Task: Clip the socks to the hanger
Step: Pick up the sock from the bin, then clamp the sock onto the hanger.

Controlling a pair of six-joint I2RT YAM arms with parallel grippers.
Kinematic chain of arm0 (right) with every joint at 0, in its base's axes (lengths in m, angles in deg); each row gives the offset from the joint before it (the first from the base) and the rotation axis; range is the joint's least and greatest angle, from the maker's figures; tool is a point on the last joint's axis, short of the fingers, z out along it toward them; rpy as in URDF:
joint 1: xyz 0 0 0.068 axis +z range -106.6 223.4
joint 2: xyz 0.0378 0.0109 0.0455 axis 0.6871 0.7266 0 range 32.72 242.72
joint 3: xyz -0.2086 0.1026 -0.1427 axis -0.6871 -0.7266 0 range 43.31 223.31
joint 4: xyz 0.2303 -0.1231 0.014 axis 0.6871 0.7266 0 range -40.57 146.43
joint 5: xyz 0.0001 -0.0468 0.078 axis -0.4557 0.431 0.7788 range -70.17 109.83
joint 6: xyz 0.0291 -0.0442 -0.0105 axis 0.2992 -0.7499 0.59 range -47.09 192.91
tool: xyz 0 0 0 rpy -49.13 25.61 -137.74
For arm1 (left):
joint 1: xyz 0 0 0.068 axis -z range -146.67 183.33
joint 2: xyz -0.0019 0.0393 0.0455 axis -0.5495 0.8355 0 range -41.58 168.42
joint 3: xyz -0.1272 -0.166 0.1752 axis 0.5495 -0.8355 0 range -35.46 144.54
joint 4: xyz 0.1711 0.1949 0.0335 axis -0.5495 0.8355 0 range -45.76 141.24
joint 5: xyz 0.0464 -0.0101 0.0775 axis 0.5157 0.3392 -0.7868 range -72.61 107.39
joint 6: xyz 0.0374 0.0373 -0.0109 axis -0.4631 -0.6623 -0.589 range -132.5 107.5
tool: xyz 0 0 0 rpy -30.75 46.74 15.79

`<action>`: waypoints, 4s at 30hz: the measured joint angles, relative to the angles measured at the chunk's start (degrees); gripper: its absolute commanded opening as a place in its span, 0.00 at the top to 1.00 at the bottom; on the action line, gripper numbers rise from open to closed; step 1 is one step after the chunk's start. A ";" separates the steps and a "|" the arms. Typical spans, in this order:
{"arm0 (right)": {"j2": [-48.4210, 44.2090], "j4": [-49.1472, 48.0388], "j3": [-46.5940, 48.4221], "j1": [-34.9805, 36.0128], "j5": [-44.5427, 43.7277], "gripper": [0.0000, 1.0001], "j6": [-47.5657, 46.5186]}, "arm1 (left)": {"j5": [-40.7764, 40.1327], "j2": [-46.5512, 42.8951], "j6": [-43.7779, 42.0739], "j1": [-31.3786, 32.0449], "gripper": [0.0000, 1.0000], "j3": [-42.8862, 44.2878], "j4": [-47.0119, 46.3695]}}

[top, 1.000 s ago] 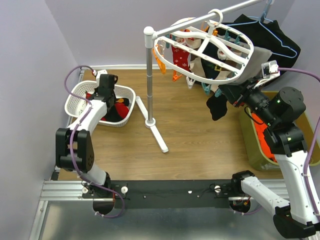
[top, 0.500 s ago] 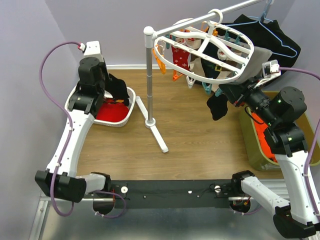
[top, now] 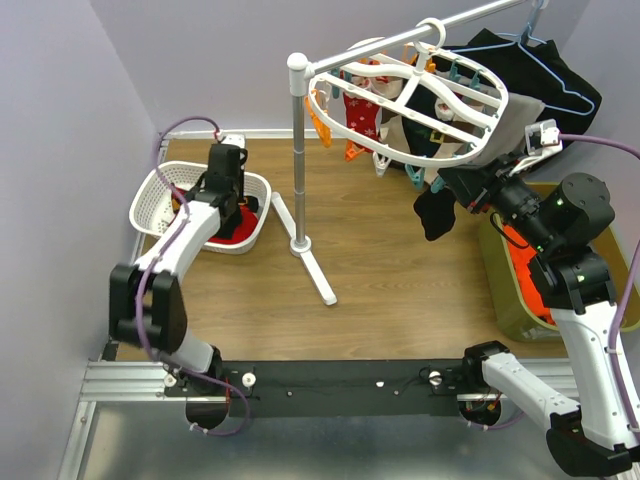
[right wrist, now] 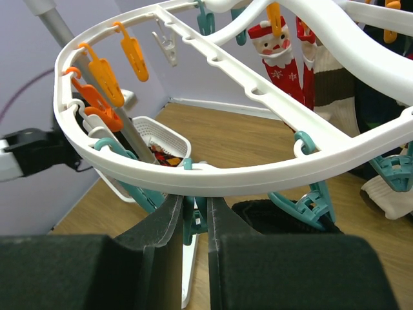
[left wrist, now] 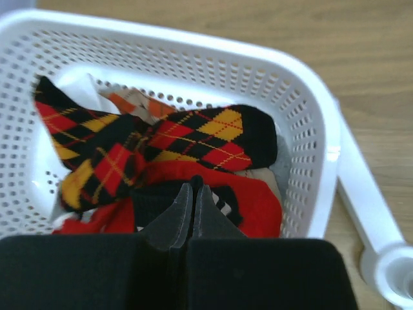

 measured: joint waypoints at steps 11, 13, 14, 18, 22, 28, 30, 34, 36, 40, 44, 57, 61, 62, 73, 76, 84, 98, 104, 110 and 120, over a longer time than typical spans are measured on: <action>0.26 0.74 0.13 0.00 0.00 0.88 0.02 | -4.13 20.20 1.62 -0.26 0.46 12.48 1.31; 0.26 1.05 0.22 0.00 -0.02 0.88 0.02 | -4.55 18.62 2.99 -0.26 0.46 12.33 1.62; 0.24 1.11 0.26 0.00 -0.02 0.88 0.02 | -4.57 17.20 3.85 -0.26 0.46 11.87 1.66; 0.15 1.31 0.28 0.00 -0.02 0.88 0.02 | -4.61 11.93 5.92 -0.26 0.46 9.97 1.57; 0.04 1.31 0.28 0.00 -0.02 0.88 0.02 | -4.81 13.75 6.56 -0.33 0.50 11.56 1.42; 0.02 1.29 0.26 0.00 -0.02 0.88 0.04 | -4.74 21.07 7.89 -0.37 0.56 10.82 1.97; -0.07 1.31 0.26 0.00 -0.02 0.88 0.04 | -4.72 20.81 8.61 -0.37 0.57 7.91 2.21; -0.39 1.49 0.28 0.00 -0.07 0.88 0.04 | -4.07 17.46 10.95 -0.37 0.58 0.35 2.69; -0.57 1.66 0.28 0.00 -0.09 0.88 0.02 | -3.58 14.75 12.04 -0.37 0.58 -2.40 2.89; -0.76 1.75 0.26 0.00 -0.17 0.88 0.02 | -1.99 8.41 14.05 -0.37 0.58 -6.97 3.80; -0.76 1.75 0.26 0.00 -0.35 0.88 0.02 | -0.48 4.96 15.32 -0.52 0.57 -9.03 4.92; -0.74 1.73 0.26 0.00 -0.35 0.88 0.02 | -1.86 8.81 13.00 -0.68 0.54 6.91 8.81; -0.74 1.70 0.26 0.00 -0.35 0.88 0.02 | -2.21 15.54 12.13 -0.68 0.54 9.09 8.59; -0.74 1.70 0.26 0.00 -0.35 0.88 0.02 | -2.34 16.70 12.00 -0.68 0.54 9.09 8.70; -0.81 1.75 0.26 0.00 -0.52 0.88 0.02 | -3.93 23.67 11.82 -0.68 1.00 7.93 9.42; -0.81 1.75 0.26 0.00 -0.52 0.88 0.02 | -4.28 23.23 11.85 -0.68 1.00 7.23 9.22; -0.81 1.73 0.26 0.00 -0.52 0.88 0.04 | -6.12 14.36 11.82 -0.68 1.00 6.47 11.32; -0.63 1.70 0.26 0.00 -0.48 0.88 0.07 | -6.73 -6.08 7.89 0.55 1.00 12.79 12.85; -0.37 1.68 0.26 0.00 -0.48 0.89 0.07 | 0.15 -18.12 4.98 6.97 1.00 12.94 8.72; -0.28 1.68 0.26 0.00 -0.48 0.89 0.02 | 10.62 -29.81 4.04 15.61 1.00 10.75 3.37; -0.15 1.68 0.28 0.00 -0.37 0.89 0.09 | 26.62 -34.23 6.10 28.15 1.00 0.02 -3.63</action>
